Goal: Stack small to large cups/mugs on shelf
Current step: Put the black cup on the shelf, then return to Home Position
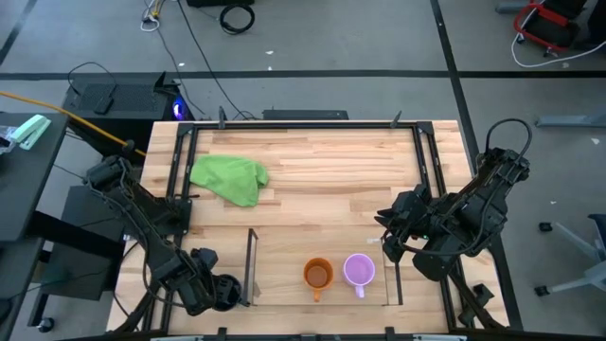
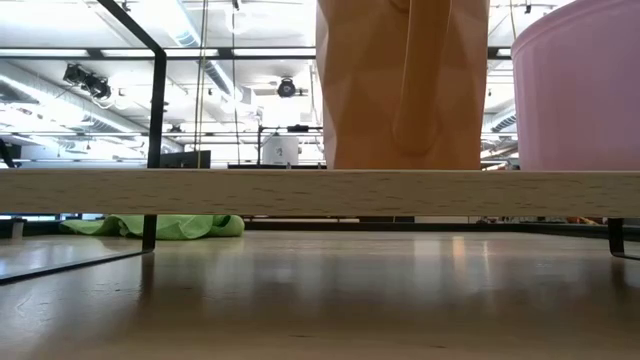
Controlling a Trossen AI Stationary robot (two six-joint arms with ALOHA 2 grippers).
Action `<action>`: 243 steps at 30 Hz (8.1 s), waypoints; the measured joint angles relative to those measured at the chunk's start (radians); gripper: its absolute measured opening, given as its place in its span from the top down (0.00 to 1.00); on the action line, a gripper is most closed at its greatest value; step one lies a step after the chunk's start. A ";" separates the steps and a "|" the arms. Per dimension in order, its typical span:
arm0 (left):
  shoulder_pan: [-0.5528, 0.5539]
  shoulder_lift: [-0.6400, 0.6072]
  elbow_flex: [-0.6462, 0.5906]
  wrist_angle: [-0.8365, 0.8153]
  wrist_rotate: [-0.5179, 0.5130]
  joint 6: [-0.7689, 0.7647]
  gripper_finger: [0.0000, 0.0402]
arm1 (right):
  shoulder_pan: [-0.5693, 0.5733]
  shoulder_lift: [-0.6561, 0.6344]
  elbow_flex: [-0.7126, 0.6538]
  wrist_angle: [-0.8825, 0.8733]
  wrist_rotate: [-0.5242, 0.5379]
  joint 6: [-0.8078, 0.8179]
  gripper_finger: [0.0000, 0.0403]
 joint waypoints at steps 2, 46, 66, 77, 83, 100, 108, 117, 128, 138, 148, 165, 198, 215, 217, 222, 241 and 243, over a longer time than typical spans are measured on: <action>0.009 -0.005 0.000 -0.002 -0.003 0.043 0.93 | 0.000 0.000 0.000 0.000 0.006 -0.001 0.82; 0.364 -0.303 0.682 -0.229 -0.152 1.079 0.93 | -0.065 0.000 0.000 0.008 0.032 -0.002 0.82; 0.802 -0.031 0.690 -0.479 0.337 1.582 0.93 | -0.068 0.000 0.001 0.008 0.038 0.054 0.84; 0.801 0.123 0.690 -0.494 0.341 1.659 0.93 | -0.068 0.000 0.001 0.007 0.084 0.043 0.84; 0.792 0.182 0.690 -0.463 0.340 1.659 0.93 | -0.068 0.000 0.001 0.006 0.085 0.030 0.84; 0.724 0.322 0.691 -0.379 0.283 1.661 0.93 | -0.119 0.000 0.001 -0.004 0.112 -0.011 0.84; 0.690 0.346 0.691 -0.385 0.193 1.607 0.93 | -0.134 0.000 0.000 -0.004 0.112 -0.033 0.84; 0.665 0.378 0.691 -0.418 0.183 1.580 0.93 | -0.134 -0.001 0.000 -0.004 0.111 -0.033 0.84; 0.634 0.381 0.691 -0.383 0.200 1.577 0.93 | -0.134 -0.001 0.000 -0.004 0.111 -0.033 0.84; 0.625 0.381 0.691 -0.374 0.209 1.580 0.93 | -0.134 -0.001 -0.001 -0.003 0.111 -0.033 0.84; 0.625 0.381 0.691 -0.337 0.209 1.581 0.93 | -0.134 -0.001 -0.001 -0.003 0.111 -0.033 0.84; 0.625 0.441 0.691 -0.357 0.255 1.607 0.93 | -0.133 0.000 -0.002 -0.001 0.111 -0.033 0.84; 0.734 0.442 0.926 -0.494 0.240 1.665 0.79 | -0.131 0.000 -0.002 -0.001 0.110 -0.036 0.84; 0.722 0.381 1.367 -0.664 -0.123 1.757 0.81 | -0.047 -0.005 -0.001 -0.004 0.028 -0.039 0.84; 0.716 0.348 1.356 -0.664 -0.186 1.762 0.80 | -0.015 -0.009 -0.001 -0.004 0.030 -0.028 0.84; 0.683 0.304 1.356 -0.668 -0.320 1.635 0.80 | 0.051 -0.011 -0.001 0.000 0.031 -0.026 0.84; 0.568 0.292 1.355 -0.688 -0.314 1.604 0.79 | 0.186 -0.011 0.000 0.015 -0.167 -0.131 0.84; 0.562 0.292 1.355 -0.666 -0.313 1.617 0.79 | 0.187 -0.011 0.000 0.015 -0.224 -0.132 0.84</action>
